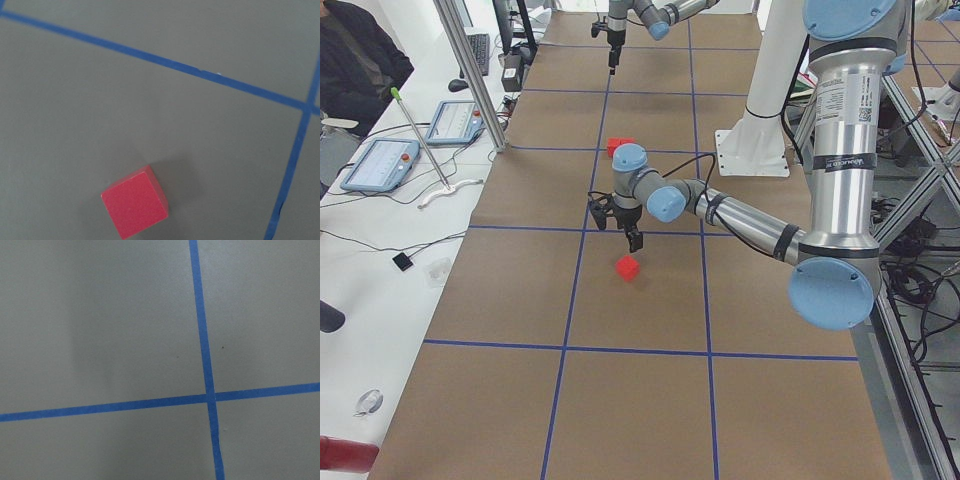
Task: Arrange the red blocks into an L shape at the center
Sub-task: 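Grasp the remaining red cube with the left gripper and lift it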
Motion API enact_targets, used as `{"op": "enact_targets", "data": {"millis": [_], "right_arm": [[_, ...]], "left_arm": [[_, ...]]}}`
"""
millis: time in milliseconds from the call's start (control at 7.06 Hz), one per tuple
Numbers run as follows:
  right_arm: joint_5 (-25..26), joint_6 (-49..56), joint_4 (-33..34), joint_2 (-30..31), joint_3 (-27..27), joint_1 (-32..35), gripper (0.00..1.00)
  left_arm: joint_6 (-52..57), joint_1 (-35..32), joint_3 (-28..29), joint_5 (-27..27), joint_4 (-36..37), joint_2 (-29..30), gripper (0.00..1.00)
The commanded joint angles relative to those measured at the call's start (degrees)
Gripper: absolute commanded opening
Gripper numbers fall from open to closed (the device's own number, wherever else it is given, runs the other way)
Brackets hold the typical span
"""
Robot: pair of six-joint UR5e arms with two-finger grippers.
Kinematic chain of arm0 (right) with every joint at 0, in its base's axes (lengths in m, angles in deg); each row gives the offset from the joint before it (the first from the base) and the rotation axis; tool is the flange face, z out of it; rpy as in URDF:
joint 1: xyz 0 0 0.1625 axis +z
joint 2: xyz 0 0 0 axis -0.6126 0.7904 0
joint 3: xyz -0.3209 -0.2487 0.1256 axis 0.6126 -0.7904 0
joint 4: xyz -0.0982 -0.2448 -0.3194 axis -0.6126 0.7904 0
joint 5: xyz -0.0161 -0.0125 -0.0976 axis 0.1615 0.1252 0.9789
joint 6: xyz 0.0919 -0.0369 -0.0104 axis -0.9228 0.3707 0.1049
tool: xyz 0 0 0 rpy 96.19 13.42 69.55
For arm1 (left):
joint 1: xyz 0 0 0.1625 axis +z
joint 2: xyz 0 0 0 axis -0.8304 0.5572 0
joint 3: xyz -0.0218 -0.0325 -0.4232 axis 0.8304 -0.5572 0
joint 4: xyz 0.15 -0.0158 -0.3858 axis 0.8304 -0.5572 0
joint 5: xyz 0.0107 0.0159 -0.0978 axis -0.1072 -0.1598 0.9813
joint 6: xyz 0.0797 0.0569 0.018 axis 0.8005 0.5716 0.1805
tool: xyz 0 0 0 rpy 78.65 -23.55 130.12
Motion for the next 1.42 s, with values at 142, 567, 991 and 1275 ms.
{"op": "enact_targets", "data": {"millis": [142,567,991,1275], "right_arm": [[0.62,-0.21,0.0,0.14,0.13,0.0,1.0],[1.24,-0.21,-0.09,0.14,0.22,-0.09,1.0],[1.42,-0.21,0.0,0.14,0.57,-0.09,1.0],[1.68,-0.3,0.0,0.14,0.92,-0.09,1.0]], "left_arm": [[-6.47,0.46,6.67,1.7,-13.2,-2.65,1.0],[-13.69,0.55,10.44,1.52,-12.94,1.9,1.0],[-13.43,0.64,13.89,1.52,-13.29,2.63,1.0],[-13.52,1.77,14.76,1.43,-13.29,2.71,0.99]]}}
